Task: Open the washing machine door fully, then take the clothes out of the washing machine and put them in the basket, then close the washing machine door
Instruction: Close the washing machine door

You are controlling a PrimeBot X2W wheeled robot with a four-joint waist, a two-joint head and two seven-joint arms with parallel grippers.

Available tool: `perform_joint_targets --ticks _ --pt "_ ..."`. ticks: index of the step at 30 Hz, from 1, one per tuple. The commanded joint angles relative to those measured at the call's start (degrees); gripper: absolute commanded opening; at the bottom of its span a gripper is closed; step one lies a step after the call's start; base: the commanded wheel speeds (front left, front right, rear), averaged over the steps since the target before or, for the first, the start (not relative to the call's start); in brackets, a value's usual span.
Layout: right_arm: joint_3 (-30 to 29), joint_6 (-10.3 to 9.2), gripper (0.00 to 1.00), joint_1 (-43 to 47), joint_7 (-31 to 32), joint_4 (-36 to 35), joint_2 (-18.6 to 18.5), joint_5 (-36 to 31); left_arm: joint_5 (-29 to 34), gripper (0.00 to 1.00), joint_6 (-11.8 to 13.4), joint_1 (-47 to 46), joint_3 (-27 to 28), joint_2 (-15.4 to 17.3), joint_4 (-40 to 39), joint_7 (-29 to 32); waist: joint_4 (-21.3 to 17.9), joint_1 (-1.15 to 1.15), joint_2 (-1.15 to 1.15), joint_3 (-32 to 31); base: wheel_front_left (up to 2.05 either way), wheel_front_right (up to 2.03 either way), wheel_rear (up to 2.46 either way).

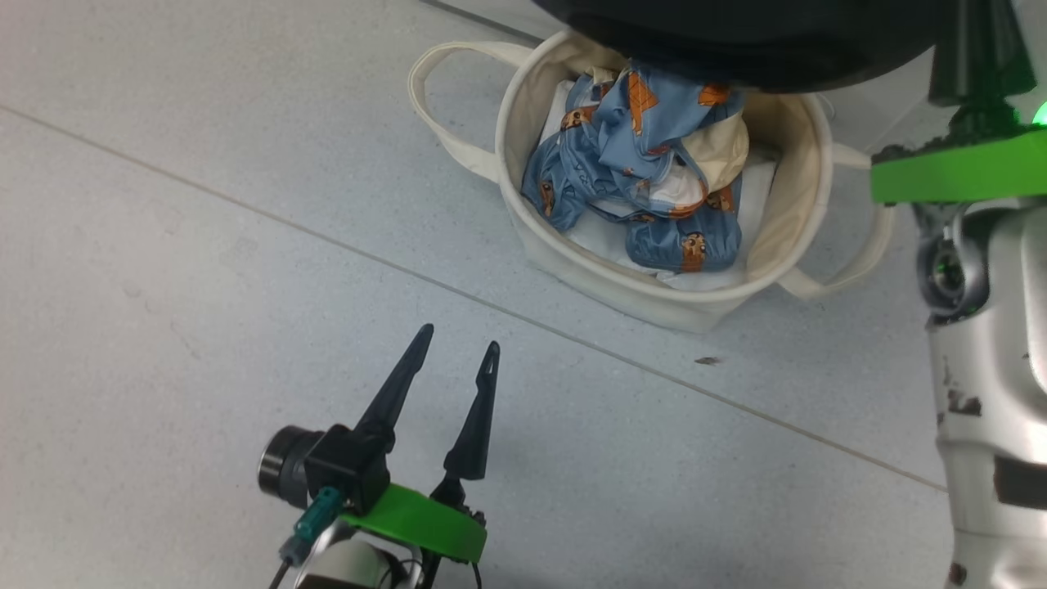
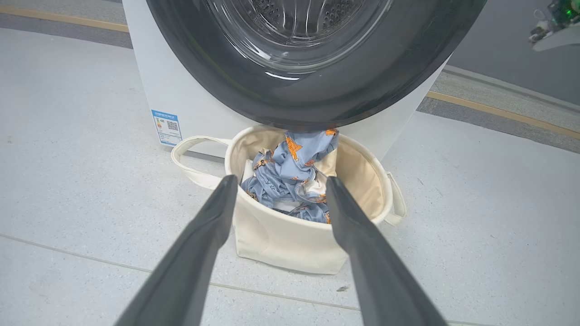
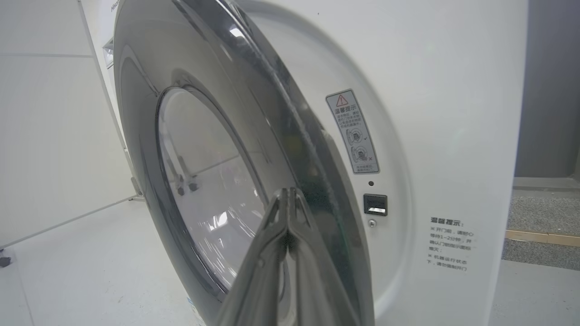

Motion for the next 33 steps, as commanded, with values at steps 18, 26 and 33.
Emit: perform_joint_targets --ticks 18,26,33 --pt "-8.0 -0.01 0.0 -14.9 -0.3 9.6 -3.0 1.0 -1.7 1.0 2.7 -3.0 -1.7 0.2 -1.3 -0.5 2.0 0.0 0.0 3.7 0.0 0.0 0.0" --pt "-10.6 -0.01 0.0 -16.2 -0.3 10.6 -1.3 -0.6 -1.9 1.0 3.5 -3.6 -2.0 0.2 -1.0 -0.5 1.9 0.0 0.0 3.7 0.0 0.0 0.0" --pt "-8.5 -0.01 0.0 -14.1 -0.3 9.0 -0.3 -0.2 -1.6 1.0 3.4 -3.6 -1.6 0.2 -0.5 -0.5 1.2 0.0 0.0 2.8 0.0 0.0 0.0"
